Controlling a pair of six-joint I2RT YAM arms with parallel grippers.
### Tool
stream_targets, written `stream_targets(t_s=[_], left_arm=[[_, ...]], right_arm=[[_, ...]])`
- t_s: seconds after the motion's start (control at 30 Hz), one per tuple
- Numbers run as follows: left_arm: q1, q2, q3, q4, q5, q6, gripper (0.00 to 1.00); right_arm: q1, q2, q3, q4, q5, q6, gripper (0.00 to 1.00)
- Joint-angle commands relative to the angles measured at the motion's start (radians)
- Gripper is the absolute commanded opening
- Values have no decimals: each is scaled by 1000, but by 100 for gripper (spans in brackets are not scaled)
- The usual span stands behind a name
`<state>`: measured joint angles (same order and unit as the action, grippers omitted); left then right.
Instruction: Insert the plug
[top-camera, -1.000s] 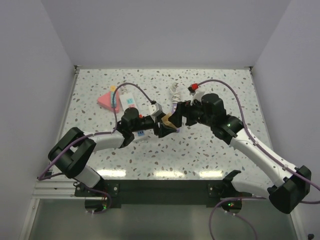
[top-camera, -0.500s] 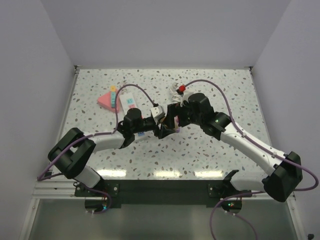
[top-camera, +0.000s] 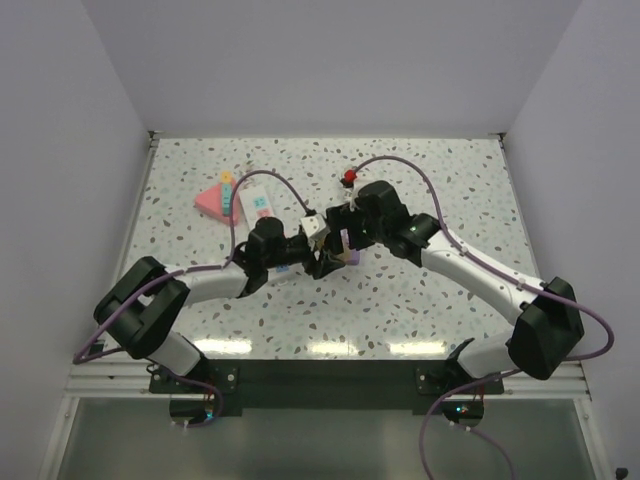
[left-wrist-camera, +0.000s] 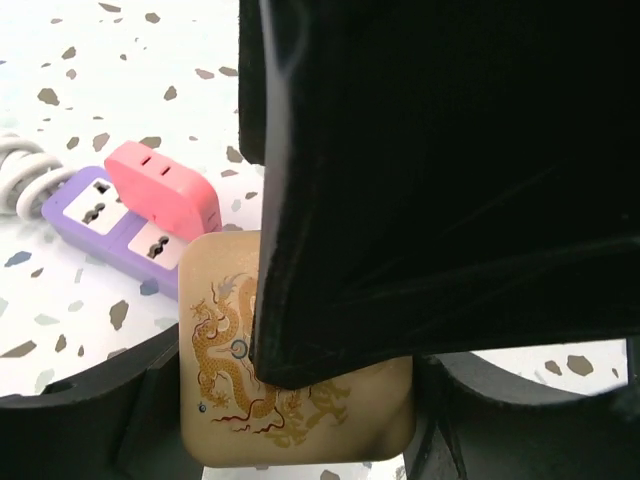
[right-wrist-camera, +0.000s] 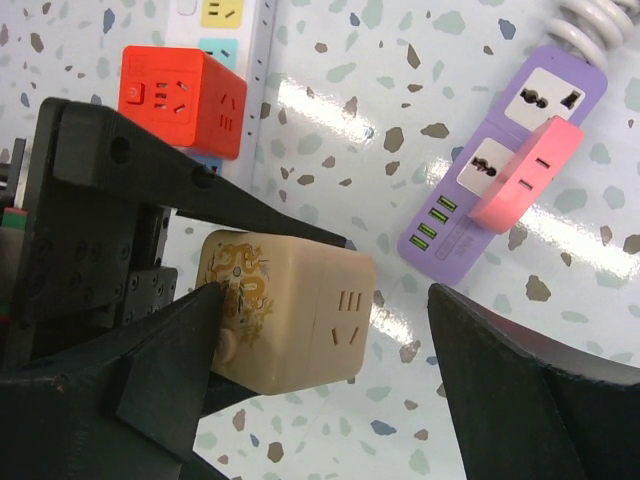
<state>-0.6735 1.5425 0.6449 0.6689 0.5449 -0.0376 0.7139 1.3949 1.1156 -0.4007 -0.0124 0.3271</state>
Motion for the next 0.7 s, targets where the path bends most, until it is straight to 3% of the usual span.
stream_targets(t_s=[0.0,0.3,0.67], left_arm=[[-28,-73,1,75,3,74,0],[-28,-117,-70,146,-66,70,0],[-28,-147,-97,138,-125,74,0]], right_arm=[[42,44,30,-52,-23,-63,86],[38,15,-19,-87,98,-59,84],[4,-49,-89,-90,138,-34,84]])
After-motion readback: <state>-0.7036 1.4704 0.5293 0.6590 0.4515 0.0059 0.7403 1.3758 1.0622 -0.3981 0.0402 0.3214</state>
